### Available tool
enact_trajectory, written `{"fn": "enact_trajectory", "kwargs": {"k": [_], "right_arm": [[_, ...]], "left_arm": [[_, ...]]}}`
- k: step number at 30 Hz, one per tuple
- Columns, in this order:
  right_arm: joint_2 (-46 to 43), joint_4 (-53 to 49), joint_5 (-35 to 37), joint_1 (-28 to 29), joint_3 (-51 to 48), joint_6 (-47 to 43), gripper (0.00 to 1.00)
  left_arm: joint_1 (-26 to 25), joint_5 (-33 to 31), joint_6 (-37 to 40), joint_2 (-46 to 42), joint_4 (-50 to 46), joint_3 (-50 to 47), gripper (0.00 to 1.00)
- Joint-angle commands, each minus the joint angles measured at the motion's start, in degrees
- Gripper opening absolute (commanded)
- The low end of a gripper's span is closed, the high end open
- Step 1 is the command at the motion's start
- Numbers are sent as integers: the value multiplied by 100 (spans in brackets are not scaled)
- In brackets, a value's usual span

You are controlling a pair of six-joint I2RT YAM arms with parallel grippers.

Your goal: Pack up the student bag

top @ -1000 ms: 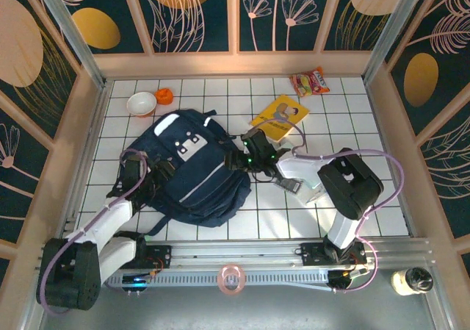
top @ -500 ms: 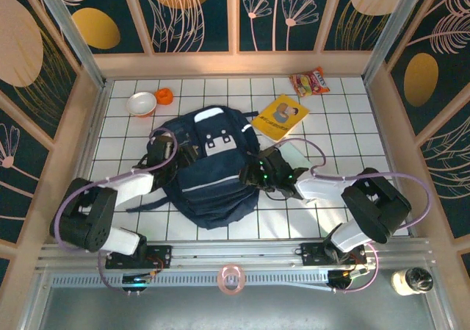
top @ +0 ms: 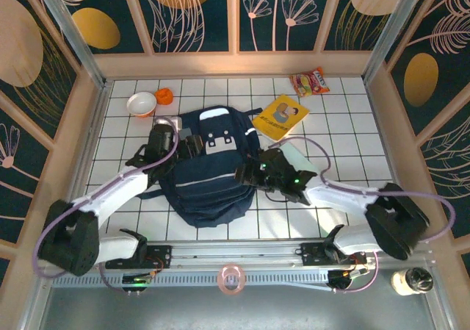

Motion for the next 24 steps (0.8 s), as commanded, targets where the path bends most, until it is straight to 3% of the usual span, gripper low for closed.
{"fn": "enact_trajectory", "kwargs": {"k": [1, 7, 9, 12, 17, 24], "right_arm": [[-842, -324, 441, -281, -47, -358, 68], [-1981, 127, -23, -1168, -681, -592, 68], [-2279, 124, -90, -1365, -855, -579, 68], [-2508, 15, -79, -1426, -986, -564, 68], [-2642, -55, -86, -1436, -1154, -514, 69], [-2676, 120, -111, -1436, -1335, -424, 69]], "left_arm": [[-252, -158, 1934, -338, -961, 644, 67], [-1130, -12, 3442, -185, -1297, 809, 66], [-1603, -84, 4023, 133, -1439, 820, 67], [-2047, 318, 4695, 727, -1829, 946, 67], [-2244, 1588, 5676, 855, -1845, 824, 64], [-2244, 1904, 6020, 508, -1165, 243, 71]]}}
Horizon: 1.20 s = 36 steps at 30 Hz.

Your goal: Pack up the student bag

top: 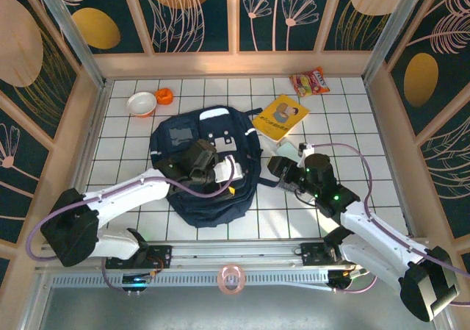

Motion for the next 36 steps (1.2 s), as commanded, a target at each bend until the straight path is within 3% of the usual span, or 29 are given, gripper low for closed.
{"fn": "enact_trajectory", "kwargs": {"k": [1, 11, 17, 22, 23, 27, 29, 32, 36], "right_arm": [[-61, 192, -64, -38, -103, 22, 69], [-56, 228, -82, -37, -126, 9, 69], [-53, 258, -78, -41, -152, 15, 69], [-30, 345, -91, -34, -198, 16, 69], [-32, 351, -91, -36, -208, 4, 69], [-60, 315, 16, -43, -250, -204, 69], [-64, 336, 75, -50, -279, -487, 69], [-26, 479, 88, -78, -296, -1160, 69], [2, 1084, 70, -95, -467, -2105, 69]], "left_arm": [[-22, 236, 446, 24, 376, -259, 70], [-48, -975, 283, 639, 811, -207, 71], [-78, -868, 309, 782, 777, -248, 75], [-141, -1535, 201, 1020, 934, -279, 75], [-150, -1673, 155, 1045, 983, -276, 71], [-158, -1679, 17, 683, 1023, -241, 17], [-149, -1408, 12, 226, 1093, -283, 1], [-121, -928, 130, -696, 1486, -590, 0], [313, -188, 17, -1645, 1694, -713, 0]]}}
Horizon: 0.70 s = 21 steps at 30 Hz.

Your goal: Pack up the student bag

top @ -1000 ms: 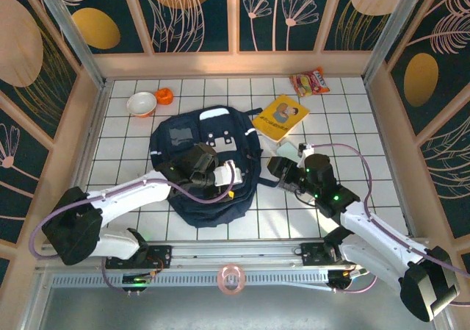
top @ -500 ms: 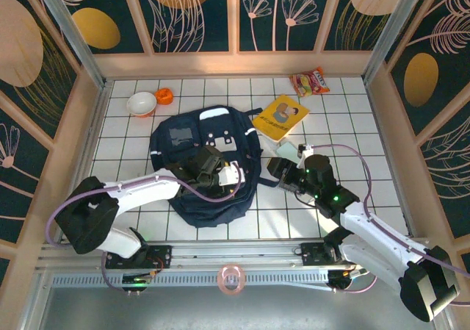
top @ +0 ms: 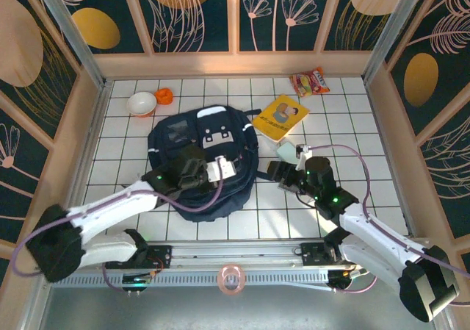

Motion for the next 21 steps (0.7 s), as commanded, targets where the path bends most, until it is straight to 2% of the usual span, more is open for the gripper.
{"fn": "enact_trajectory", "kwargs": {"k": [1, 5, 11, 16, 21], "right_arm": [[-1, 802, 83, -41, -214, -1190, 69], [29, 1470, -282, -63, -443, -2218, 68], [408, 2316, -615, -101, -732, -3474, 68], [1366, 2971, -1068, -110, -696, -4091, 65], [2611, 3383, -1406, -104, -236, -4415, 64]], "left_arm": [[406, 915, -77, -710, 598, 79, 0], [876, 1300, 121, -1021, 175, 345, 0], [1387, 1821, 431, -1011, -369, 868, 0], [1725, 2189, 570, -1010, -605, 1179, 0], [1834, 2341, 620, -1080, -664, 1316, 0]]}}
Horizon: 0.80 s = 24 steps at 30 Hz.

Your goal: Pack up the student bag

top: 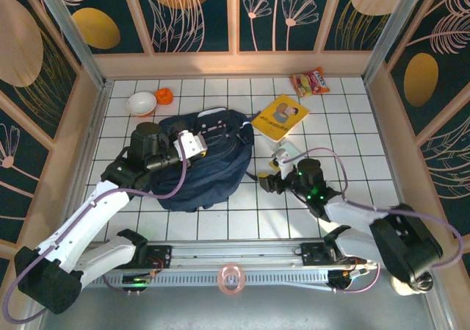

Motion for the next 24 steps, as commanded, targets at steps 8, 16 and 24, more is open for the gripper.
{"fn": "enact_trajectory", "kwargs": {"k": [8, 16, 24], "right_arm": [[1804, 1724, -516, -22, 809, -864, 64], [2352, 2123, -1000, -296, 1040, -949, 63], [2450, 2007, -1749, -348, 1222, -1123, 57]], "left_arm": [[57, 541, 240, -263, 442, 324, 0], [53, 619, 233, -369, 443, 299, 0], [53, 606, 242, -474, 451, 255, 0]]}}
